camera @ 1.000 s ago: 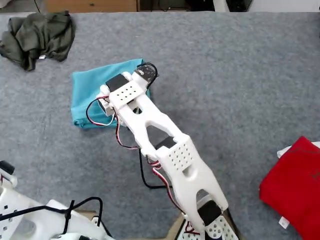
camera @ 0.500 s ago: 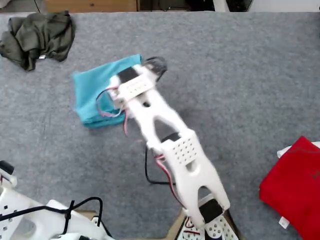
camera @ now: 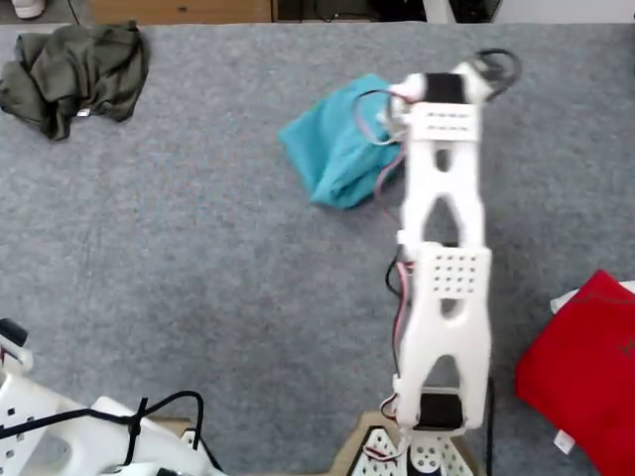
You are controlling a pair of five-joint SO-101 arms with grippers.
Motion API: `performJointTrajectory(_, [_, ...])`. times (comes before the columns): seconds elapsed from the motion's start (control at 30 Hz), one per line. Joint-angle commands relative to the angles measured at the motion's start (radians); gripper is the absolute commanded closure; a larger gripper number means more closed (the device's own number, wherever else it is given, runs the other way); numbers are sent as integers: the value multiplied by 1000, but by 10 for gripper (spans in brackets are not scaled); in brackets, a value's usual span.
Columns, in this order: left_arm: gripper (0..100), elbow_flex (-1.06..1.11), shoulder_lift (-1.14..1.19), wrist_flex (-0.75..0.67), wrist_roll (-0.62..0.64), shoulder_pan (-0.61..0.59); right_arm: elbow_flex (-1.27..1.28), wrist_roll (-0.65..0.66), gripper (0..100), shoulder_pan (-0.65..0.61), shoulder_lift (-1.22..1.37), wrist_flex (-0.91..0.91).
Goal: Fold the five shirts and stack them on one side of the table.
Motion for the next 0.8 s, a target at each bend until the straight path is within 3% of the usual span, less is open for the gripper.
performJointTrajectory(0.0, [726, -48, -8, -17, -5, 0, -139, 18, 993, 102, -59, 75])
performJointTrajectory(0.2, [726, -48, -8, -17, -75, -5, -302, 89, 993, 248, -71, 104])
performJointTrajectory(0.37, [726, -48, -8, -15, -106, -8, -292, 146, 994, 374, -170, 106])
performJointTrajectory(0.53, [726, -81, -8, -8, -101, 2, -140, 173, 994, 486, -343, 106])
performJointTrajectory(0.77, [726, -117, -8, -8, -101, 2, 275, 233, 994, 584, -717, 103])
